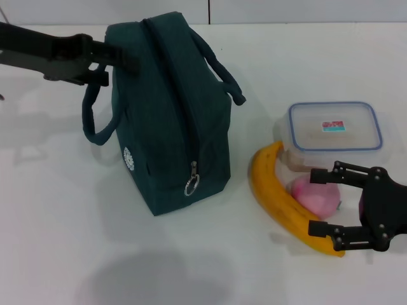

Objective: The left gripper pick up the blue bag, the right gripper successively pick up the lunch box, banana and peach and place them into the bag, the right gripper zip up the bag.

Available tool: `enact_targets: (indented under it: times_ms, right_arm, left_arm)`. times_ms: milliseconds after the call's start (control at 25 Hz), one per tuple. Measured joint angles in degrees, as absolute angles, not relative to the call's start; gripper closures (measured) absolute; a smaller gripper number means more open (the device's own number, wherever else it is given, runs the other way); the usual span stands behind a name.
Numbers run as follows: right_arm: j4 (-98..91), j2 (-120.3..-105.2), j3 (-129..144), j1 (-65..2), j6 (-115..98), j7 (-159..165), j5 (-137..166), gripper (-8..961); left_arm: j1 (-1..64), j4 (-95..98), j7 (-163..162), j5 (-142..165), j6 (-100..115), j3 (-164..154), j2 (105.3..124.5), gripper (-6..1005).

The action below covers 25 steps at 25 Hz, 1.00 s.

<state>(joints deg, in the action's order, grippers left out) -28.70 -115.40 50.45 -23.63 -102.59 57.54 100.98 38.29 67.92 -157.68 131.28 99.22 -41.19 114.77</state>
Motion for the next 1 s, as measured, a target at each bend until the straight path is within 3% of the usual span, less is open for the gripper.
enact_targets:
  times_ms: [480,720,1000]
  right_arm:
    - [-28.2,-115.40,50.4,-23.3,-102.8,57.4,100.9,112]
    - [-27.5,-115.40,50.4,-23.1,-102.9,57.4,100.9,112]
    - [-27.3,-115.40,50.4,-23.1,-102.9,57.4,100.9,112]
  left_arm:
    - [38.4,65.7,-159.5,130.6,97.0,-40.9,114.75,392]
    - [38.8,65.7,-159.9,130.5,96.5,-40.9,114.58,456]
    - [39.2,65.5,-159.8,130.5,94.9,-41.1,114.61,453]
